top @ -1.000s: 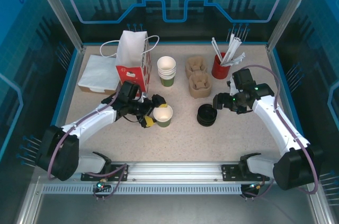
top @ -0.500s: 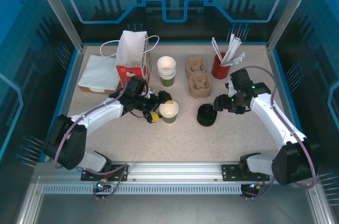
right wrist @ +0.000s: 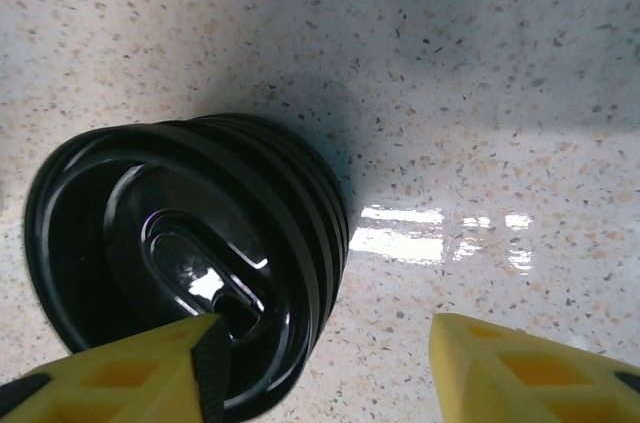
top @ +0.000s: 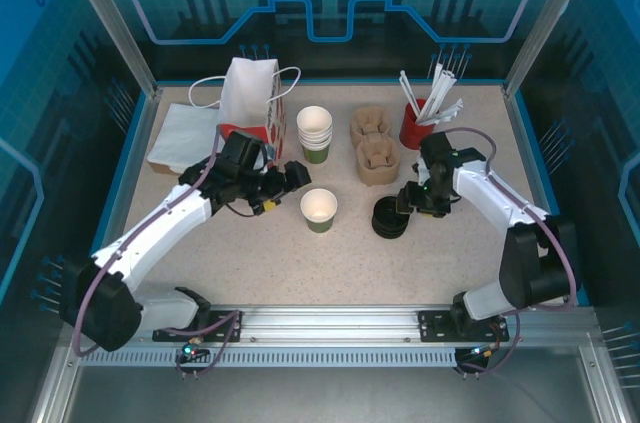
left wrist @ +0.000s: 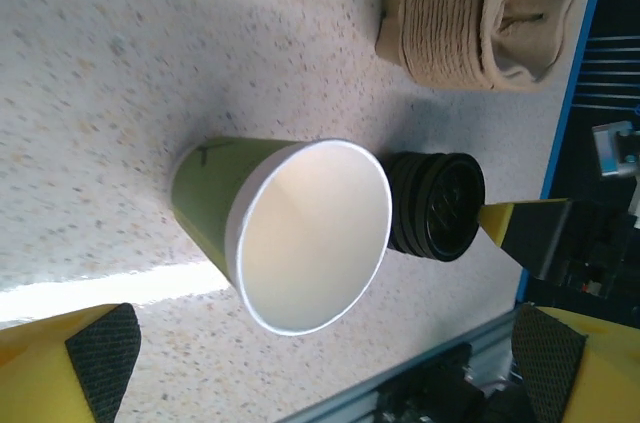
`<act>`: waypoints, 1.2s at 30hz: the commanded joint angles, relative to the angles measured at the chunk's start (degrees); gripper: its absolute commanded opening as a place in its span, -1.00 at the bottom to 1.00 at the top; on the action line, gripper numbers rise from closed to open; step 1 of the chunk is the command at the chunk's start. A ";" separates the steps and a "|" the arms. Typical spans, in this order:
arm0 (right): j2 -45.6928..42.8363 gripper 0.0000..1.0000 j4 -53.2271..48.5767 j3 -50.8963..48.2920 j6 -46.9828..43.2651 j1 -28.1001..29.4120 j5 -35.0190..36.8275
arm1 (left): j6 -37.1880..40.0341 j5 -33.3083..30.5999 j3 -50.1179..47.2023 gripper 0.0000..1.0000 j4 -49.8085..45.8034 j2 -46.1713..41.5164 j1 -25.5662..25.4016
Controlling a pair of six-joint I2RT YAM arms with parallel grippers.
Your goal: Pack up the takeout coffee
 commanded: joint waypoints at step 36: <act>3.06 -0.62 -0.96 4.41 0.35 3.48 2.93 | 8.37 -10.02 1.70 0.97 -5.42 -7.33 -0.16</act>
